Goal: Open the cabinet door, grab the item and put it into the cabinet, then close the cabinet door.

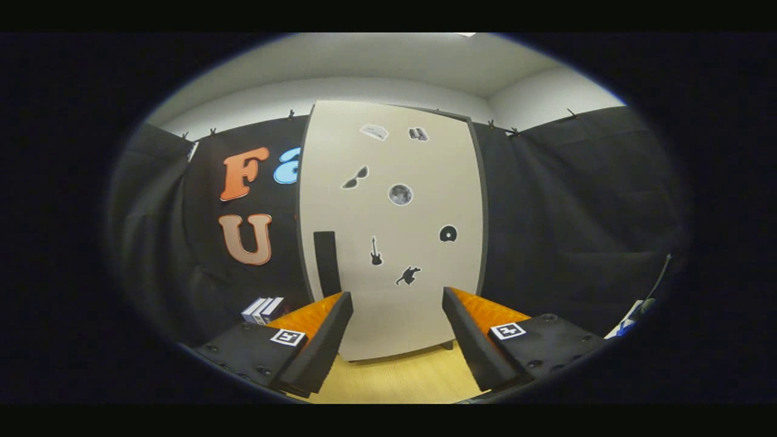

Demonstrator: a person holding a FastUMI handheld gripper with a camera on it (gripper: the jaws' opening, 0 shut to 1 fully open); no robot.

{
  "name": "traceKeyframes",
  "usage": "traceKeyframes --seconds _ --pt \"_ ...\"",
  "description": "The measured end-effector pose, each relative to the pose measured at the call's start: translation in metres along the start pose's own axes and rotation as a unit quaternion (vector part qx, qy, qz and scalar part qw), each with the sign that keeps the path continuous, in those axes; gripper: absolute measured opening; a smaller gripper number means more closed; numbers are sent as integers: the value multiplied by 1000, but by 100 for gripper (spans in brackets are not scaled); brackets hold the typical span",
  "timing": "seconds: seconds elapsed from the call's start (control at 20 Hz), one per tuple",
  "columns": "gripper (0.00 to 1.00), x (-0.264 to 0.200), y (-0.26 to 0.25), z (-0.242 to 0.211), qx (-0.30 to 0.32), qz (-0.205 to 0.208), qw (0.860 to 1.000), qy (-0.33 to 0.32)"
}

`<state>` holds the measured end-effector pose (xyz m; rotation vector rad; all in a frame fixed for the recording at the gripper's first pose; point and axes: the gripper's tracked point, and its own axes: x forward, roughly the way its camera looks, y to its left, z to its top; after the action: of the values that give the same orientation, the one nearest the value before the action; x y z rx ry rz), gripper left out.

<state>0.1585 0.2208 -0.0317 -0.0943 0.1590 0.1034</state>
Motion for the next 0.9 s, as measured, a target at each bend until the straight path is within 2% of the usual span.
traceKeyframes --seconds 0.2,0.9 --pt "94 -15 2 11 -3 -6 1000 -22" --pt "95 -40 4 2 14 -7 1000 -25"
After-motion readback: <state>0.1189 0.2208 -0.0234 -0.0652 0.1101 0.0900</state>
